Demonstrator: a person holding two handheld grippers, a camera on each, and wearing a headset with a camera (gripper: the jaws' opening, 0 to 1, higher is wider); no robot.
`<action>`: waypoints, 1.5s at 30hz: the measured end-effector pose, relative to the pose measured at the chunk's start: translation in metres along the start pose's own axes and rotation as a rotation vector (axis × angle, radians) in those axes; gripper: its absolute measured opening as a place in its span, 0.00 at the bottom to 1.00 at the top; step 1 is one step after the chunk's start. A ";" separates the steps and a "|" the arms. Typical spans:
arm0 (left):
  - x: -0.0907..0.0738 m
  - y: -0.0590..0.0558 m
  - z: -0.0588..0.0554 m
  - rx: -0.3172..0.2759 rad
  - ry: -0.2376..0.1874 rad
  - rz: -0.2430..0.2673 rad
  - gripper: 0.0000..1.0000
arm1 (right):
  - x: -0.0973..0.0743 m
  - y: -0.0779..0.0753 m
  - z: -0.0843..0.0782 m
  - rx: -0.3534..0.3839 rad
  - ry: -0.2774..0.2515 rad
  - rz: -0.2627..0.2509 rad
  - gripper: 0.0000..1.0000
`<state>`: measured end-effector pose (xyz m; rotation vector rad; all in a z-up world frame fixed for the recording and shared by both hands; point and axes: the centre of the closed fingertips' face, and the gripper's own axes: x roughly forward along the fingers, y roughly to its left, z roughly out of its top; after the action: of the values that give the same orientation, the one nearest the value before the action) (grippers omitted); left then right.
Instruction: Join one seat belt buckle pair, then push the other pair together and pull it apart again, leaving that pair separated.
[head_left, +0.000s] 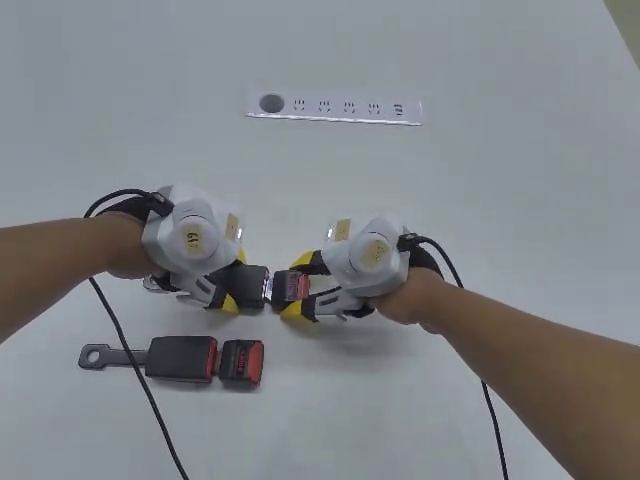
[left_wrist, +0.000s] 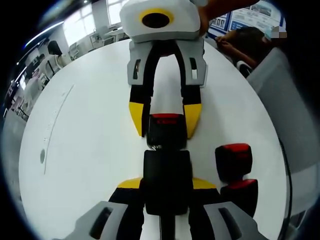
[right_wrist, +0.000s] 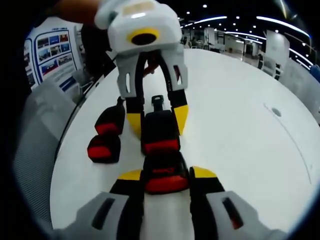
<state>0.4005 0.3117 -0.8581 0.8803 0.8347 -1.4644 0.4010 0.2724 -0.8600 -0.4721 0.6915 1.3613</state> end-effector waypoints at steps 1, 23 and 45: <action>0.000 0.000 0.000 -0.002 0.000 0.001 0.35 | 0.000 0.000 0.000 -0.001 0.001 -0.001 0.35; -0.001 -0.002 0.002 -0.023 0.000 0.009 0.35 | -0.002 0.000 -0.003 -0.018 0.011 -0.008 0.35; 0.000 0.001 0.001 -0.044 -0.024 0.015 0.35 | -0.033 -0.005 -0.031 -0.021 0.011 0.005 0.35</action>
<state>0.4019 0.3108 -0.8577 0.8333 0.8376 -1.4354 0.3988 0.2267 -0.8598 -0.4953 0.6889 1.3723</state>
